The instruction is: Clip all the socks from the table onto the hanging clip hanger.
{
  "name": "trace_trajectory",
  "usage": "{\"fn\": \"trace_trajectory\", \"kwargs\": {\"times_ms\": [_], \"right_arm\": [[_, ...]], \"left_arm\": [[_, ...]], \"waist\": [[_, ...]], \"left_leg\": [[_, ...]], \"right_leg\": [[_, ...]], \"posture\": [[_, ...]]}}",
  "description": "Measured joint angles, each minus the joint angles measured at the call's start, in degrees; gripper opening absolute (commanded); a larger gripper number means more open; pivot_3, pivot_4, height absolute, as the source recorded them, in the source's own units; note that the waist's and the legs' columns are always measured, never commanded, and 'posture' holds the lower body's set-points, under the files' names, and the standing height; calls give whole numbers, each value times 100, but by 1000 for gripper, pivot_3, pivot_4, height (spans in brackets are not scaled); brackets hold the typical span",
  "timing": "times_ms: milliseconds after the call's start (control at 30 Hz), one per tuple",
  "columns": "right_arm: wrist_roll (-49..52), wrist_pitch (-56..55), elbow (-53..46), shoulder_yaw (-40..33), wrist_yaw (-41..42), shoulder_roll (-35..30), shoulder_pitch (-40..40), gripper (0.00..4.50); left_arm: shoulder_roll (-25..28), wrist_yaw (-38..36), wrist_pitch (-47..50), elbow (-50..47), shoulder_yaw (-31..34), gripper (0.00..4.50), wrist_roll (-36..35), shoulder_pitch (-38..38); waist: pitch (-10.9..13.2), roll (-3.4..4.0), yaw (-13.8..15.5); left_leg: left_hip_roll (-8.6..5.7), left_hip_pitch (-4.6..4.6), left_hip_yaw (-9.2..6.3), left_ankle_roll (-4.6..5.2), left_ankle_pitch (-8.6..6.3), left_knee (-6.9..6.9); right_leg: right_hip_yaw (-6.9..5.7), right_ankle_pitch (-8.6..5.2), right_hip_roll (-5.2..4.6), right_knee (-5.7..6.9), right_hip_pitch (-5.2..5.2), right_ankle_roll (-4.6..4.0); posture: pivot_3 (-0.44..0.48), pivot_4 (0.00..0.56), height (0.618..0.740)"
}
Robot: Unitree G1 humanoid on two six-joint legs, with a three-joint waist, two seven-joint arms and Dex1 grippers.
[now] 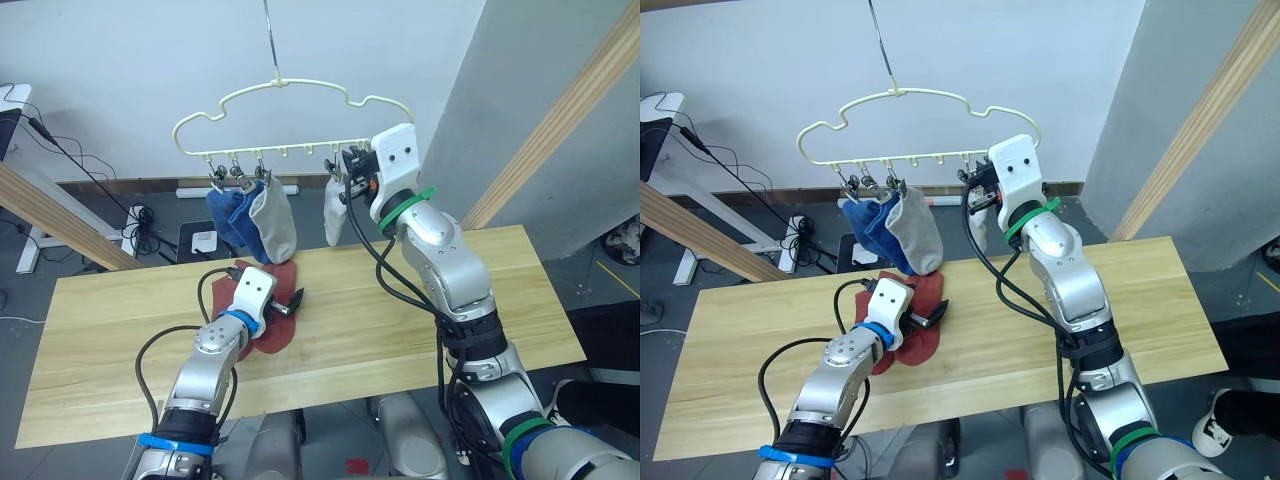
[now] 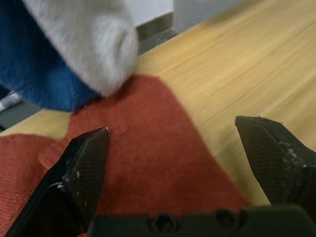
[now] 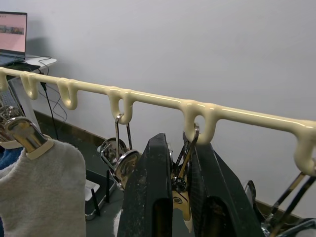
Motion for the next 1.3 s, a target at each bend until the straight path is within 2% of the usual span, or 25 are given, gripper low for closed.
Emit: {"fn": "trace_trajectory", "kwargs": {"times_ms": [233,667,967,1100,1300], "right_arm": [[-1,39,-10,0,16,2,1,93],[-2,53,-16,3,12,31,1,93],[-4,53,-16,3,-1,36,1,93],[-5,53,-16,4,-9,35,1,93],[-6,53,-17,3,-14,33,1,93]], "left_arm": [[-68,369,-31,764,53,4500,217,-559],[9,276,165,571,-219,1524,444,-479],[70,219,140,453,-296,72,583,-377],[121,202,-51,396,-332,0,656,-271],[493,-286,-1128,307,-675,0,888,-34]], "waist": [[0,0,-16],[0,0,-19],[0,0,-20],[0,0,-21],[0,0,-16]], "left_leg": [[0,0,3,0,0,0],[1,12,5,0,0,0],[1,13,6,0,0,-1],[1,12,6,0,0,-2],[2,7,6,0,0,-4]], "right_leg": [[2,0,-1,-3,0,0],[4,1,0,5,5,0],[5,0,0,5,5,0],[5,1,-1,3,4,0],[5,1,-2,-4,1,0]], "posture": [[-242,311,733],[-240,310,733],[-245,312,733],[-245,312,733],[-245,312,733]]}}
